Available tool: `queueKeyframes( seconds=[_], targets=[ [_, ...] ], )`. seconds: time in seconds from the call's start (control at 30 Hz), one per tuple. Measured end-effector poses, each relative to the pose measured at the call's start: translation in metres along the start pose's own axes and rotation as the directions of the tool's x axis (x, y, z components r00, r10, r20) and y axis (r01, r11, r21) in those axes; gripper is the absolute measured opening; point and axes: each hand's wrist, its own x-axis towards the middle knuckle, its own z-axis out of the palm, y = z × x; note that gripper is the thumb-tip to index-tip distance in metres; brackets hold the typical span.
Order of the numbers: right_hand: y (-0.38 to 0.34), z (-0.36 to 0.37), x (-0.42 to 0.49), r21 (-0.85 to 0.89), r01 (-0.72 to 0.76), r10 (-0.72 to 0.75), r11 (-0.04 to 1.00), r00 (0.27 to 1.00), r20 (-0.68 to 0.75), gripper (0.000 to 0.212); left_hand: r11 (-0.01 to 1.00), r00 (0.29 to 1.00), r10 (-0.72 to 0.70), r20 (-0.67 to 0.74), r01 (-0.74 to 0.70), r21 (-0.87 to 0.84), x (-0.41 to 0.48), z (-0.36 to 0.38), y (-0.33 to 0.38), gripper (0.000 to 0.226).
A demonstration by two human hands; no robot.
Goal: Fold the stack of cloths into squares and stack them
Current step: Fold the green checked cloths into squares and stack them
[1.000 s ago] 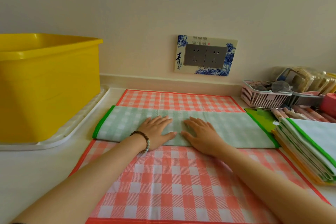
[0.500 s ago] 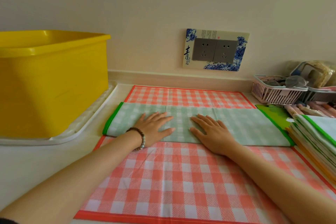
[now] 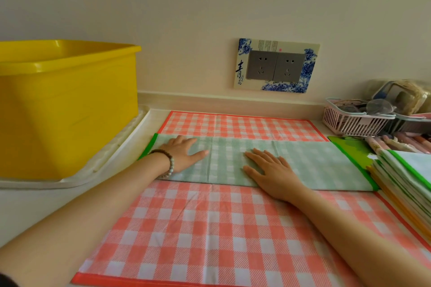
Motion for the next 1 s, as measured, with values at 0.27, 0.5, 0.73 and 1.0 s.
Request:
queueKeyframes(
  seconds=[0.27,0.5,0.73,1.0],
  targets=[
    [0.003,-0.008,0.002,0.338,-0.065,0.089,0.939,0.994,-0.058,0.084,0.983,0.983,0.183,0.004,-0.183,0.026,0.07,-0.012,0.071,0.074],
    [0.011,-0.003,0.008,0.547,-0.068,0.143,0.835,0.985,-0.096,0.087,0.988,0.982,0.157,0.105,-0.157,-0.014,0.092,-0.017,0.088,0.068],
    [0.01,-0.003,0.007,0.656,-0.042,0.191,0.754,0.969,-0.158,0.066,0.979,0.96,0.203,0.191,-0.201,-0.031,0.076,-0.03,0.089,0.079],
    [0.01,-0.009,0.002,0.705,0.048,0.161,0.707,0.961,-0.226,0.053,0.959,0.979,0.195,0.057,-0.178,-0.222,0.051,-0.034,0.076,0.05]
  ],
)
